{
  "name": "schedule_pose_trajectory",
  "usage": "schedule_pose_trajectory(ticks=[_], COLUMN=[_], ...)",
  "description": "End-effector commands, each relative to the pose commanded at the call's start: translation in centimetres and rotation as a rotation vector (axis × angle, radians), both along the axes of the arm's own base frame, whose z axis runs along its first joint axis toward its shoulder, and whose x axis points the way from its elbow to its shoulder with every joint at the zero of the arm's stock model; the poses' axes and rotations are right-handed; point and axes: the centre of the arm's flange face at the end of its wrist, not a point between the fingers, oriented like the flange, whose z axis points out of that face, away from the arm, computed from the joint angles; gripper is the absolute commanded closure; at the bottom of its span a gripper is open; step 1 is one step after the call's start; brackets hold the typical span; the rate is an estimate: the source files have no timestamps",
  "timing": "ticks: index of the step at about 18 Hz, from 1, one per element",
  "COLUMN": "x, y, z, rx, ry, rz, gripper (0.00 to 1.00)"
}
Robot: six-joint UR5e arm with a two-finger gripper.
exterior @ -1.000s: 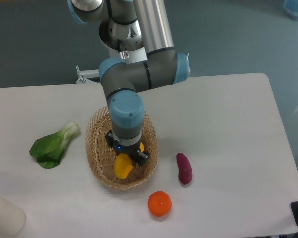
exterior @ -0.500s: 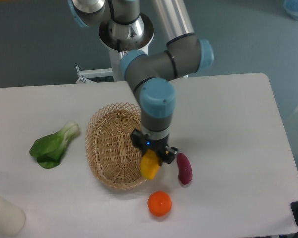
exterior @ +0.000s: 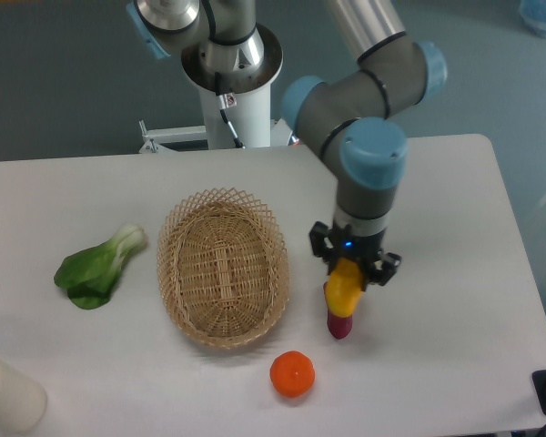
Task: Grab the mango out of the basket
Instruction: 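Raise the held mango and carry it away from the basket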
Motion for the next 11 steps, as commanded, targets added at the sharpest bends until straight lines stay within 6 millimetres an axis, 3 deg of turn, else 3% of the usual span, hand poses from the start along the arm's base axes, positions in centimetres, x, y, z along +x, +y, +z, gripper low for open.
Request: schedule_pose_trajectory(ticks=[3,7,11], x=[-2.1,-3.7,-3.5], y=[-2.0,-1.5,-1.1], z=[-0.6,-0.5,-0.5], rx=[-0.011,-0.042,-0.051], ry=[0.003,0.035,0.043], rz=[-0.024,-0.028,-0.114], gripper=[0.73,0.7,0.69])
